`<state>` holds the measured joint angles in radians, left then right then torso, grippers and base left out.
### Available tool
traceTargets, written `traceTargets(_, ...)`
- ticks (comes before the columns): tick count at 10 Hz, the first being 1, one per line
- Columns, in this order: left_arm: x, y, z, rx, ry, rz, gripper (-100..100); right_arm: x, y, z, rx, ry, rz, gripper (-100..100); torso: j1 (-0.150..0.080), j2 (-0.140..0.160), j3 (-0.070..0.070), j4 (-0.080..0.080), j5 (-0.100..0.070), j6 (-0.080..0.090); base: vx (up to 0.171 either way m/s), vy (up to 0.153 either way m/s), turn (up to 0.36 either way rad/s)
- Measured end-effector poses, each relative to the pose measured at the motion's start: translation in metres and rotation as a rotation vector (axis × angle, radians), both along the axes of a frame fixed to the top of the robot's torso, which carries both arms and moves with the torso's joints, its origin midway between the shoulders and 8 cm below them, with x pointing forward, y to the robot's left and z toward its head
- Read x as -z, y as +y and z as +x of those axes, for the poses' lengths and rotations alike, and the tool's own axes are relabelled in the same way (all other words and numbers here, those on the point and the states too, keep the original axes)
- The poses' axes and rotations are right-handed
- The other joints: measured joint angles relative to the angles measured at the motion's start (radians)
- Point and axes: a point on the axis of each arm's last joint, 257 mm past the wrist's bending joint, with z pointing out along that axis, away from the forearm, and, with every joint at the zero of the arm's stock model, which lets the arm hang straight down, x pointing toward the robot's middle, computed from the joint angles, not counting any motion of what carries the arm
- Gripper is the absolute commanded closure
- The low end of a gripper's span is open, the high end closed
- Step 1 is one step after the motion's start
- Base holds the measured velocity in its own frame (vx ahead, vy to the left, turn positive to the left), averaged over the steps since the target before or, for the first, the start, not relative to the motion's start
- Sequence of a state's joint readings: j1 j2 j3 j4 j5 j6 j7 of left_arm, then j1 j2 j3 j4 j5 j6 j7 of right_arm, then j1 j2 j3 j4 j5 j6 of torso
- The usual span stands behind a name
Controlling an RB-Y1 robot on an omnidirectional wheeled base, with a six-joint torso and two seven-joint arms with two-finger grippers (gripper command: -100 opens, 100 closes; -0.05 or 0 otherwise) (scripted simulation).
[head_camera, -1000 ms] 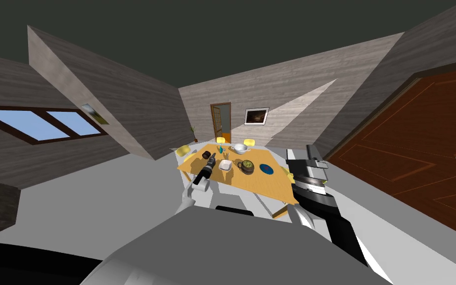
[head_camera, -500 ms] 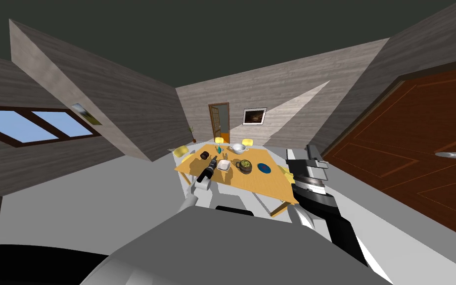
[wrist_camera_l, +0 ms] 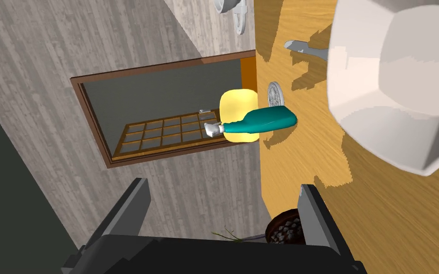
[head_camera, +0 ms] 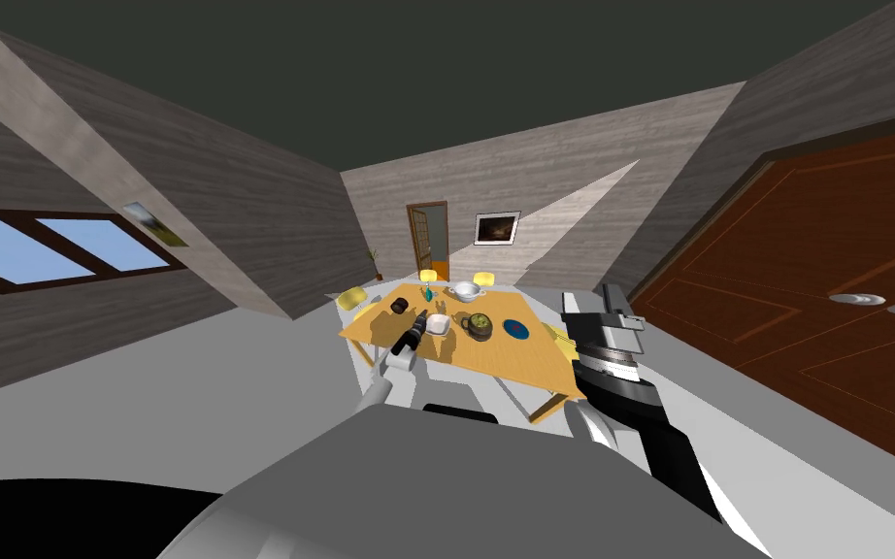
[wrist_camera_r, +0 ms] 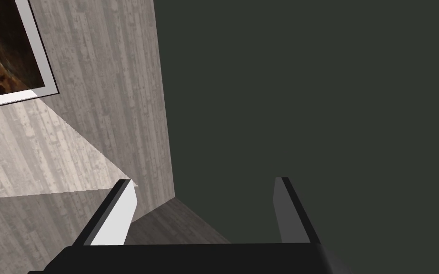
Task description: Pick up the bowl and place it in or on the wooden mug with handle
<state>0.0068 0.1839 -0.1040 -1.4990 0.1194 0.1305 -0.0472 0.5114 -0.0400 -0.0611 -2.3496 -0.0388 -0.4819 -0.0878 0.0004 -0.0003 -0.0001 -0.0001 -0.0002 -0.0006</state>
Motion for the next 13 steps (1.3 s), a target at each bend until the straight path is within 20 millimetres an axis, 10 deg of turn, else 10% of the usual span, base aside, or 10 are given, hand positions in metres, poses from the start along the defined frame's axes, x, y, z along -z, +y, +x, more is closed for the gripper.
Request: traceTargets(13,0.134,0.015,-0.020,-0.080,0.381,-0.006,-100,0.000,0.000,0.000,0.000,0.000,0.000,0,0.002,-0.002,-0.001,0.000,0.001,0.000,0.027,0.031,-0.059)
